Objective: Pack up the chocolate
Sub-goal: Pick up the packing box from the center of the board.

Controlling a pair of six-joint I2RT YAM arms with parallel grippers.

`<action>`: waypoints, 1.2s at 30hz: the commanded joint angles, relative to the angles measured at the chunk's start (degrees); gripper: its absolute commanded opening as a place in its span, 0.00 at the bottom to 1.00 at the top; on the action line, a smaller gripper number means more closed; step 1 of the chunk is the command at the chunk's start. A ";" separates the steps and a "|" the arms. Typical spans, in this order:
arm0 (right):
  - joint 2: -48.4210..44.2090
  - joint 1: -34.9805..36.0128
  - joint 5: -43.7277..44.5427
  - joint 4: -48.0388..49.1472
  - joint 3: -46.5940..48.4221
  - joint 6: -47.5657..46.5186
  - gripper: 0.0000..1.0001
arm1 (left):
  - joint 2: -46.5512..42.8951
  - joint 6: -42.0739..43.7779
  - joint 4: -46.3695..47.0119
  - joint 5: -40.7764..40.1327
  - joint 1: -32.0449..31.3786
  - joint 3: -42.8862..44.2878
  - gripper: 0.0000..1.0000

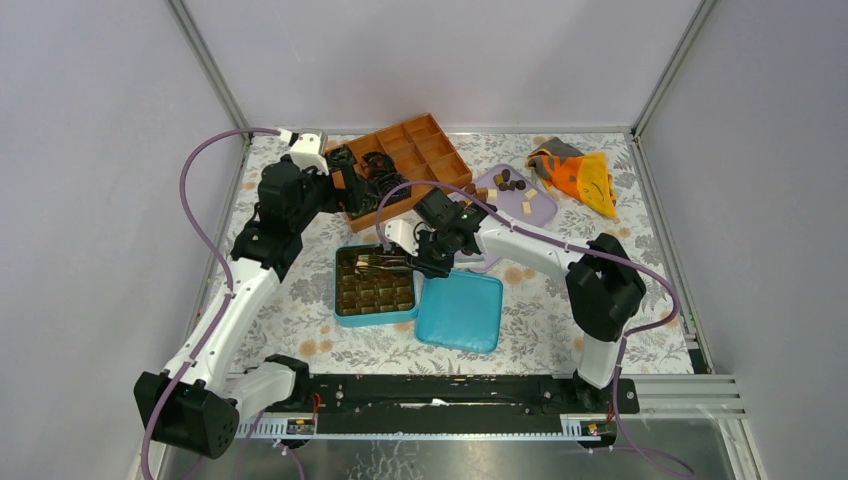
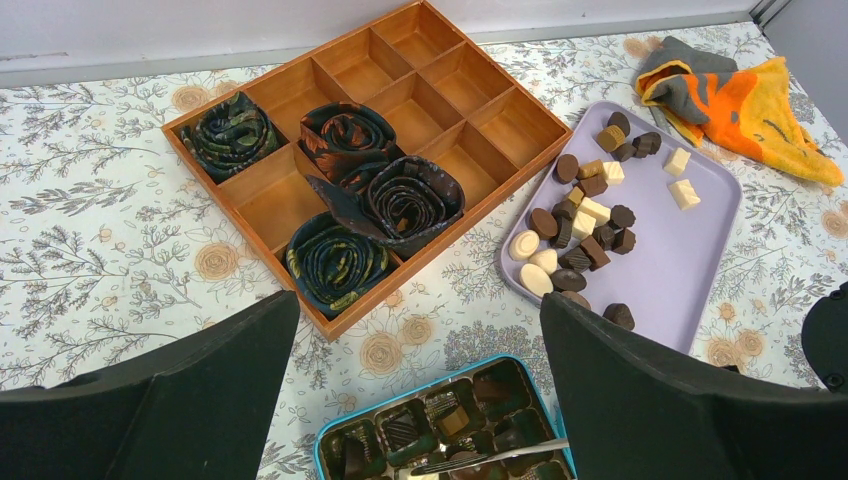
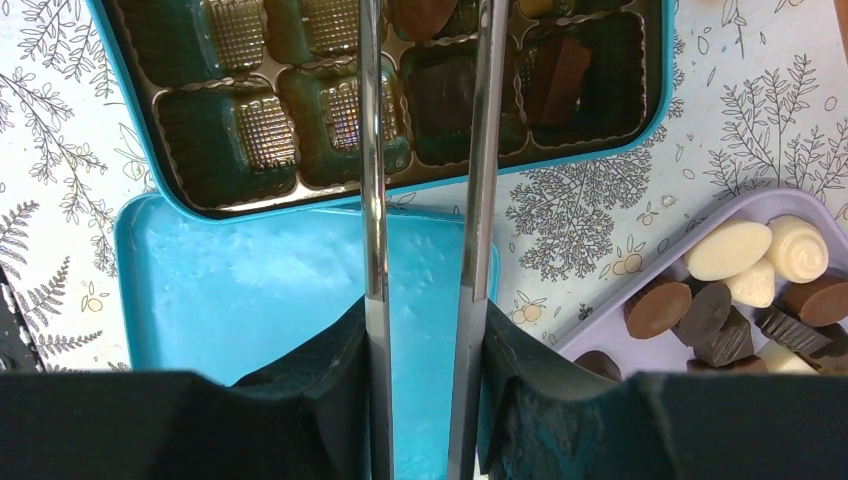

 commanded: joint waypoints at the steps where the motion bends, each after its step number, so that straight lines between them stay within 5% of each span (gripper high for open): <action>1: -1.23 0.40 -1.42 0.93 2.19 0.81 0.07 | -0.69 0.98 2.45 -0.15 0.13 -0.24 0.99; 14: -6.75 -2.90 -8.47 0.12 -1.19 0.83 0.07 | -3.68 -6.57 -8.57 -7.30 2.91 -5.95 0.96; 23: -9.21 -6.26 -11.11 0.52 -3.27 0.80 0.06 | 0.51 -9.80 -11.00 -4.88 8.14 -12.01 0.51; 36: -9.91 -6.26 -12.91 -0.14 -2.99 0.87 0.06 | 14.52 -8.42 -14.78 -0.36 8.11 -9.19 0.43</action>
